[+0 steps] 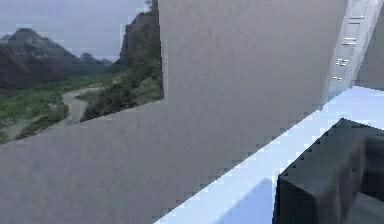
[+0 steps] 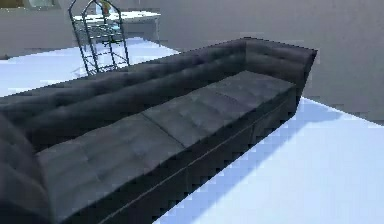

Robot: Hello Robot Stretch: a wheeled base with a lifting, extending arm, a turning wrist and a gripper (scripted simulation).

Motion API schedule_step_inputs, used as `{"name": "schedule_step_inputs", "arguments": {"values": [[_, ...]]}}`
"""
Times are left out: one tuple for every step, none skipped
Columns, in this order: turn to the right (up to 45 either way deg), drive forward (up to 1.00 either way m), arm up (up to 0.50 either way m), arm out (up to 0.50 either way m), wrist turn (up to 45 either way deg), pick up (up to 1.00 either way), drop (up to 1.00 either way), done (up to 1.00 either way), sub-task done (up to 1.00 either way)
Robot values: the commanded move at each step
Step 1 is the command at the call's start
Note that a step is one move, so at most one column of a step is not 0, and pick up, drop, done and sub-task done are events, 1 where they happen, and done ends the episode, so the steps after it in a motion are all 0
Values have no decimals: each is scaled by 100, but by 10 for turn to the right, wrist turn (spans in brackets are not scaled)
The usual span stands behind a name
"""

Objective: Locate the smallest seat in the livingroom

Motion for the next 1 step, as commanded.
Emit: {"name": "schedule_step_inputs", "arguments": {"values": [[0, 95, 0, 0, 0, 0, 0, 0, 0]]}}
